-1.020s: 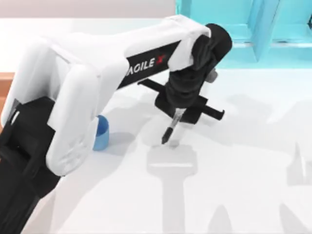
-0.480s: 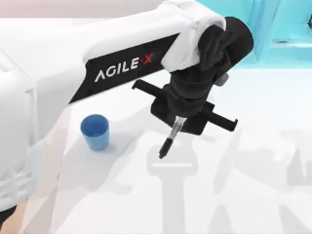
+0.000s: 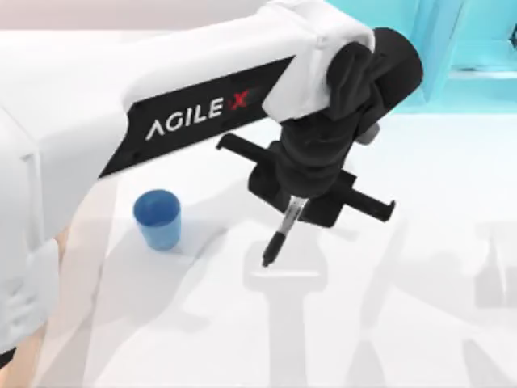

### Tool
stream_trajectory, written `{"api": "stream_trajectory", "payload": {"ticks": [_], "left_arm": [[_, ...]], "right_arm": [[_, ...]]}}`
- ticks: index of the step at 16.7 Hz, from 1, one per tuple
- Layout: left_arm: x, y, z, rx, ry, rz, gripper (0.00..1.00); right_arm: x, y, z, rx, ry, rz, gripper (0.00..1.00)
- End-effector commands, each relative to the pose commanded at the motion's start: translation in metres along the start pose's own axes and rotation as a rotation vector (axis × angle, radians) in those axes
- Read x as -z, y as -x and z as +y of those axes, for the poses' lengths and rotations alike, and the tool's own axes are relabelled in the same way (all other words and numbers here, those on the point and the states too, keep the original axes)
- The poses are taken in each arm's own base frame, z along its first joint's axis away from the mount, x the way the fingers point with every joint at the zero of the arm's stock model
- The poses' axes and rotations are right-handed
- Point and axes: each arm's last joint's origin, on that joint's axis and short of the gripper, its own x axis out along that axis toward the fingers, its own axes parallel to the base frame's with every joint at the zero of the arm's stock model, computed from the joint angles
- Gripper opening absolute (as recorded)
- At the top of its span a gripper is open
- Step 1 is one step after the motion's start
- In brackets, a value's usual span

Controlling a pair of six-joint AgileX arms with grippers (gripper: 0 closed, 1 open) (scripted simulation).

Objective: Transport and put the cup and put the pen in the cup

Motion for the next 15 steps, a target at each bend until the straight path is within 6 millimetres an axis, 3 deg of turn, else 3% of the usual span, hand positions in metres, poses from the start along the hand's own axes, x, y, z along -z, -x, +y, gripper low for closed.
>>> {"api": "stream_trajectory", "payload": {"ticks": [8,15], "left_arm": [[0.016,-0.015,0.042,0.047,-0.013,-0.242,0.0],[0.065,-0.042,0.093,0.052,0.033,-0.673,0.0]], "right_arm": [[0.0,0.0,0.0,0.0,0.0,0.0,1.0],[0.0,0.0,0.0,0.0,0.0,0.0,1.0]]}}
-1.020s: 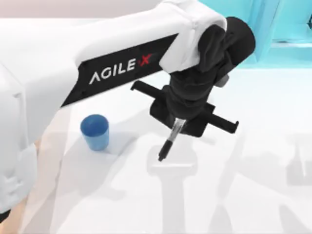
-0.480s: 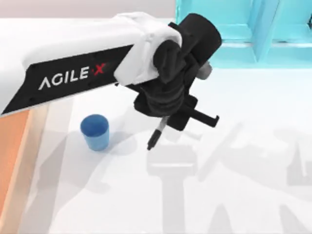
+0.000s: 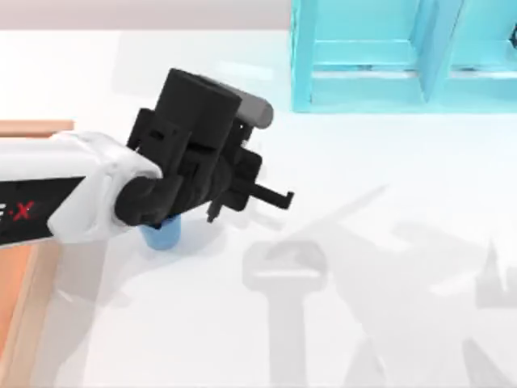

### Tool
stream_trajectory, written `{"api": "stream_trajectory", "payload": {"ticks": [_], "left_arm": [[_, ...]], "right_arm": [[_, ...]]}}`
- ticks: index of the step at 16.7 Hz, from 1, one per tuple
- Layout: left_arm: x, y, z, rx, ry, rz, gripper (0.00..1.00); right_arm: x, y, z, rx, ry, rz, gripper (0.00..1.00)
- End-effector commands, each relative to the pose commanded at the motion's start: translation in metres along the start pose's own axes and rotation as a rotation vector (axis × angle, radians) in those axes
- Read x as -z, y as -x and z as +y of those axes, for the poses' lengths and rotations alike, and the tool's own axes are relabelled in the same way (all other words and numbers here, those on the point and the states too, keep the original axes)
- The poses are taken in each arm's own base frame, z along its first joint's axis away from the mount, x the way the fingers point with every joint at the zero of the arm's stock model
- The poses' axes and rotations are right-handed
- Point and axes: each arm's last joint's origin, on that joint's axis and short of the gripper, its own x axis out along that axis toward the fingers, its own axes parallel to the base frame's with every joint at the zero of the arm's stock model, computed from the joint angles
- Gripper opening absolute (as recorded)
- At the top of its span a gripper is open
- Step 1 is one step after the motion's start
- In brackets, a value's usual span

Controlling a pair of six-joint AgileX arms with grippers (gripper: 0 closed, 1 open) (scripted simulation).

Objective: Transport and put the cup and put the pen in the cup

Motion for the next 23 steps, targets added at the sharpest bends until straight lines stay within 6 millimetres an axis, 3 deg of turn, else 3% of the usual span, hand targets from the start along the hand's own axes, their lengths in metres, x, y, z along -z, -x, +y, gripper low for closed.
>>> {"api": "stream_trajectory", "payload": {"ticks": [6,13,19,23], "left_arm": [[0.049,0.046,0.034,-0.055,0.053,-0.467,0.0],[0.092,0.1,0.05,-0.108,0.109,-0.856,0.0],[0.097,0.107,0.051,-0.112,0.118,-0.906,0.0],[0.089,0.104,0.051,-0.108,0.12,-0.925,0.0]], "right_arm": [[0.0,0.0,0.0,0.0,0.0,0.0,1.0],[0.0,0.0,0.0,0.0,0.0,0.0,1.0],[0.0,0.0,0.0,0.0,0.0,0.0,1.0],[0.0,0.0,0.0,0.0,0.0,0.0,1.0]]}}
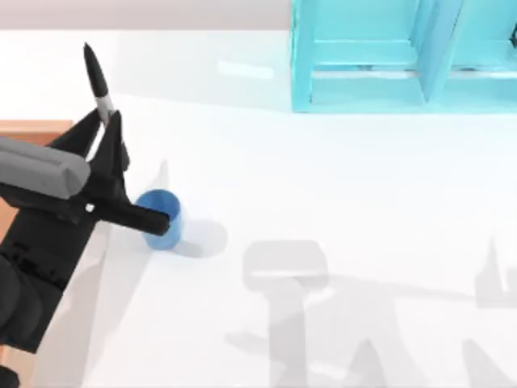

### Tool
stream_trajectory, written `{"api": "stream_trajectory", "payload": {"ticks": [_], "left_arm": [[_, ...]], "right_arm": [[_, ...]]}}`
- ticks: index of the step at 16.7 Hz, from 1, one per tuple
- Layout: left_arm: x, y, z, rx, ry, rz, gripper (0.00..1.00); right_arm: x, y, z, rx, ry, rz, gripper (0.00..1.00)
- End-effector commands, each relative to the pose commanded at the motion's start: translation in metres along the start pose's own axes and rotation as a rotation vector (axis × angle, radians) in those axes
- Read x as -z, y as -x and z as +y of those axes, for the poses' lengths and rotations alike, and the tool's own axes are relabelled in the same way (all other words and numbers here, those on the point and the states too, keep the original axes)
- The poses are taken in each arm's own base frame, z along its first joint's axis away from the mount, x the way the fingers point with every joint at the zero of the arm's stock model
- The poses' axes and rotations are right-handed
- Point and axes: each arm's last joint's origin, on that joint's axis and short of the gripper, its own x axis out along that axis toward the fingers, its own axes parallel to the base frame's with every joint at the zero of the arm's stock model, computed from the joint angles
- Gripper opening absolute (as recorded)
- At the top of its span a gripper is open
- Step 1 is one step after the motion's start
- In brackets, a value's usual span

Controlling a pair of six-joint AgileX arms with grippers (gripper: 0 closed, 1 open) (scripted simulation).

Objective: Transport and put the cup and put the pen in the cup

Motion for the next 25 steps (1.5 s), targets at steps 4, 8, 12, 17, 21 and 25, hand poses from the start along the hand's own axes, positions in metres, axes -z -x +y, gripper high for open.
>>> {"api": "stream_trajectory", "payload": {"ticks": [4,8,12,17,21,25], "left_arm": [[0.014,-0.016,0.0,-0.001,-0.006,0.026,0.0],[0.024,-0.03,0.001,0.0,-0.005,0.026,0.0],[0.023,-0.032,0.002,-0.003,-0.005,0.019,0.0],[0.023,-0.032,0.002,-0.003,-0.005,0.019,0.38],[0.023,-0.032,0.002,-0.003,-0.005,0.019,0.68],[0.023,-0.032,0.002,-0.003,-0.005,0.019,0.98]], "right_arm": [[0.0,0.0,0.0,0.0,0.0,0.0,1.0],[0.0,0.0,0.0,0.0,0.0,0.0,1.0],[0.0,0.0,0.0,0.0,0.0,0.0,1.0],[0.0,0.0,0.0,0.0,0.0,0.0,1.0],[0.0,0.0,0.0,0.0,0.0,0.0,1.0],[0.0,0.0,0.0,0.0,0.0,0.0,1.0]]}}
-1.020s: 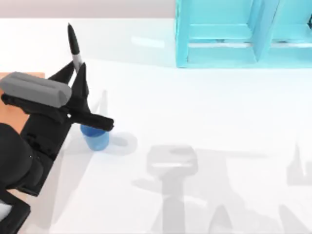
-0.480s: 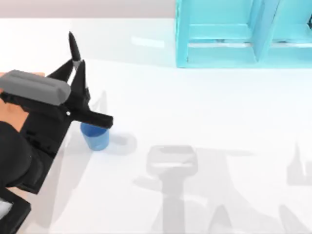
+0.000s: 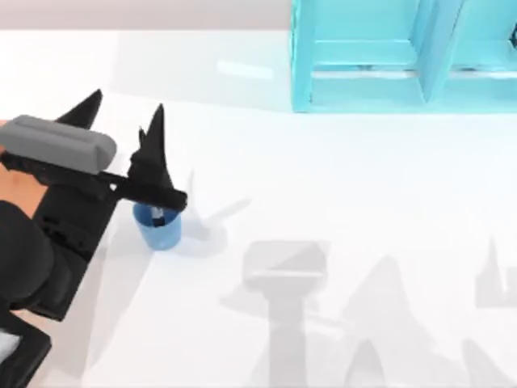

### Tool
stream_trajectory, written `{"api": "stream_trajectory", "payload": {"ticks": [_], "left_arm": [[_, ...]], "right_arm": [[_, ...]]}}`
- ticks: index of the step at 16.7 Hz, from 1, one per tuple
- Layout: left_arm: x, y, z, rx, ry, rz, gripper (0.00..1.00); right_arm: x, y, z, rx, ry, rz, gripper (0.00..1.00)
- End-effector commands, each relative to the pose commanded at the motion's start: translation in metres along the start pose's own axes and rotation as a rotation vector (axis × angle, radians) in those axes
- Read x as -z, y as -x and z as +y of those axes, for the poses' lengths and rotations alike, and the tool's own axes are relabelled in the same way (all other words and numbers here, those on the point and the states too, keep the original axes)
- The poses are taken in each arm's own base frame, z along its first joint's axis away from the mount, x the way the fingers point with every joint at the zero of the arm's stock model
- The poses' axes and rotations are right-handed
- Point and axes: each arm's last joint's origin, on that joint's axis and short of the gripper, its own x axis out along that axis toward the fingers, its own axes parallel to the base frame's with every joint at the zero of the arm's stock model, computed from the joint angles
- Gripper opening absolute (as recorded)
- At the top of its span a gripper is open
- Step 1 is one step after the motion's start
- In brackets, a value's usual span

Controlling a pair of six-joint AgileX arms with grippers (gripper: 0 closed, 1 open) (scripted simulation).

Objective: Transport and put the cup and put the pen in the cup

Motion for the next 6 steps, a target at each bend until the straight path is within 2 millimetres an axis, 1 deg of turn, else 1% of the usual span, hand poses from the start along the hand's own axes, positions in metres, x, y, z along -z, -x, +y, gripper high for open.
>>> {"api": "stream_trajectory", "payload": {"ticks": [1,6], "left_arm": [[0.0,0.0,0.0,0.0,0.0,0.0,1.0],[0.0,0.0,0.0,0.0,0.0,0.0,1.0]], "right_arm": [[0.0,0.0,0.0,0.0,0.0,0.0,1.0],[0.0,0.0,0.0,0.0,0.0,0.0,1.0]]}}
